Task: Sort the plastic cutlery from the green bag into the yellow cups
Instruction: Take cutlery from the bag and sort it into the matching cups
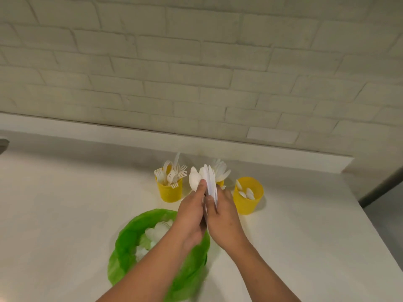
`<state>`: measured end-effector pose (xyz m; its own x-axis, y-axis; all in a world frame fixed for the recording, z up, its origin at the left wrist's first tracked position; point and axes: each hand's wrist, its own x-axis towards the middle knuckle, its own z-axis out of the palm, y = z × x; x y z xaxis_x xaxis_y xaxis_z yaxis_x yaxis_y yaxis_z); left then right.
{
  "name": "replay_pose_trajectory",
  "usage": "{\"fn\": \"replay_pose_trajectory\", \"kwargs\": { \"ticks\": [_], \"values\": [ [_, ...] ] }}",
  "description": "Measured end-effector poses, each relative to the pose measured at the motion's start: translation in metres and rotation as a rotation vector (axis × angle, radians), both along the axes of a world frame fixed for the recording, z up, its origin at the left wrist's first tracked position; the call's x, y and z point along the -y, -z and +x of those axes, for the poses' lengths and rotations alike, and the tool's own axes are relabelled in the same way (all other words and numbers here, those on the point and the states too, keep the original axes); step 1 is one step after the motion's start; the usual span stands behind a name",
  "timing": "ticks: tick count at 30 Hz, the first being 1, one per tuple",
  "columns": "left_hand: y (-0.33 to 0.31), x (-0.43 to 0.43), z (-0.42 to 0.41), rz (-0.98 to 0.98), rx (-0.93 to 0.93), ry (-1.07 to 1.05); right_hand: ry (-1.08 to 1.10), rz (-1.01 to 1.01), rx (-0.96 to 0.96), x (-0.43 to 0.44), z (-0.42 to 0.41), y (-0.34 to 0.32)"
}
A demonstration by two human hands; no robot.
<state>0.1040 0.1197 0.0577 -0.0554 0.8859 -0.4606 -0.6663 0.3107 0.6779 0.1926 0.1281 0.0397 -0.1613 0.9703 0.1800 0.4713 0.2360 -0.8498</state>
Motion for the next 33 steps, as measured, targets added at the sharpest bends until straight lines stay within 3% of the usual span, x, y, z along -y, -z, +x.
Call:
{"fn": "replay_pose_trajectory", "kwargs": {
  "ticks": [9, 13, 17, 22, 26, 29, 33],
  "values": [
    [0.0, -0.015, 0.024, -0.026, 0.012, -0.202, 0.145, -0.175, -0.345, -0.013, 0.009, 0.004],
    [0.003, -0.024, 0.013, -0.013, 0.048, -0.209, 0.215, -0.121, -0.401, -0.016, 0.014, -0.002],
    [-0.001, -0.03, -0.002, -0.011, -0.131, -0.24, 0.108, -0.198, -0.548, -0.035, 0.02, -0.013],
    [-0.009, -0.033, -0.02, 0.032, -0.286, -0.064, 0.124, -0.225, -0.517, -0.064, 0.018, -0.01],
    [-0.017, -0.035, -0.034, 0.1, -0.177, 0.03, 0.145, -0.382, -0.67, -0.08, 0.006, -0.028],
    [-0.018, -0.037, -0.045, 0.113, -0.01, 0.062, 0.242, -0.347, -0.788, -0.099, -0.007, -0.039],
    [-0.014, -0.038, -0.061, 0.121, 0.157, 0.138, 0.272, -0.186, -0.616, -0.125, -0.029, -0.036]
  ]
}}
